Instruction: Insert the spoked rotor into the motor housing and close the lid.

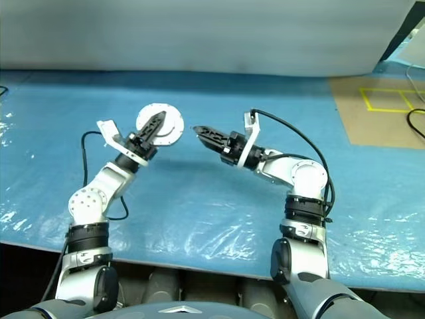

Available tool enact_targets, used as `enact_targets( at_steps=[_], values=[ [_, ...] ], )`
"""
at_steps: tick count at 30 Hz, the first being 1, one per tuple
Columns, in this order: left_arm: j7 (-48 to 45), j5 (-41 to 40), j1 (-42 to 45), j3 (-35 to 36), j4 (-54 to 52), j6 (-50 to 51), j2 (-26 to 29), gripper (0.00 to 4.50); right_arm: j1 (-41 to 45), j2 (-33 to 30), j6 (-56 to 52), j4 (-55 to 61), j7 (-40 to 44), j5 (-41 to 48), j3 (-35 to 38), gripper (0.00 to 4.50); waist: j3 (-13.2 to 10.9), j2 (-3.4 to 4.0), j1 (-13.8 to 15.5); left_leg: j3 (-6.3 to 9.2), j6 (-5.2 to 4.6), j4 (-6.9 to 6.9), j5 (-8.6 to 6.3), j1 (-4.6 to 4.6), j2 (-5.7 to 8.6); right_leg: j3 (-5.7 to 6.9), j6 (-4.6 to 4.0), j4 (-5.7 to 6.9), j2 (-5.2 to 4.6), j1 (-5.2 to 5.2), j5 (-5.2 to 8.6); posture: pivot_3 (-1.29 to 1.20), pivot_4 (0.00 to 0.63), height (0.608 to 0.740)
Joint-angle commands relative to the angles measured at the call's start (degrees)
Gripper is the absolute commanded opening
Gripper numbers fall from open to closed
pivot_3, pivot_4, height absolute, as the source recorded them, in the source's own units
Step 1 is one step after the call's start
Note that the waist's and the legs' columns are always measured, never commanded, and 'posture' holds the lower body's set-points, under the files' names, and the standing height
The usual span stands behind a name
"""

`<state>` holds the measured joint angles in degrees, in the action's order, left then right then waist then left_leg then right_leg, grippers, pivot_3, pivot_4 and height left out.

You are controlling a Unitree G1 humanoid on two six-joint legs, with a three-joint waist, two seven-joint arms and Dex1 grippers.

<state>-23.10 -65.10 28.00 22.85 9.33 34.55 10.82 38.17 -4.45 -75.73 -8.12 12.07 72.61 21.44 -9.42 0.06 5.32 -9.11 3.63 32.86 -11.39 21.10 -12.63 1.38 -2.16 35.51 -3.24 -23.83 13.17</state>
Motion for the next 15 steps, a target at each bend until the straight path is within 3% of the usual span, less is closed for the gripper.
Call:
enact_targets(
  at_steps=[1, 7, 15],
  values=[
    [0.0, 5.5, 4.1, 4.5, 5.2, -7.8, 4.6, 2.62, 0.2, 0.1, 0.8, 0.5, 0.1, 1.0, -0.5, 2.46, 0.0, 0.00, -0.1, 0.00, 0.00, 0.00, 0.00, 0.00, 0.00, 0.00, 0.01, -0.02, 0.01, 0.00, 0.00, 0.00, 0.150, 0.740],
    [-0.9, 14.6, 8.7, 5.1, 21.3, -14.8, 7.8, 2.62, 0.4, 0.2, 1.4, 0.1, 0.6, 0.4, -1.2, 2.46, 0.0, -0.03, 0.6, 0.15, 0.01, -0.04, 0.00, 0.17, 0.13, 0.10, 0.03, -0.13, -0.06, 0.00, 0.00, 0.00, 0.150, 0.740],
    [-2.9, 20.4, 10.3, 5.3, 30.5, -16.5, 8.5, 2.62, 0.1, -0.2, 2.1, 0.4, 0.7, 0.5, -2.0, 2.46, -0.1, -0.32, 0.4, 0.42, 0.01, 0.10, 0.00, 0.40, 0.11, 0.31, 0.04, -0.13, -0.08, -0.02, -0.01, 0.00, 0.150, 0.740]
  ],
)
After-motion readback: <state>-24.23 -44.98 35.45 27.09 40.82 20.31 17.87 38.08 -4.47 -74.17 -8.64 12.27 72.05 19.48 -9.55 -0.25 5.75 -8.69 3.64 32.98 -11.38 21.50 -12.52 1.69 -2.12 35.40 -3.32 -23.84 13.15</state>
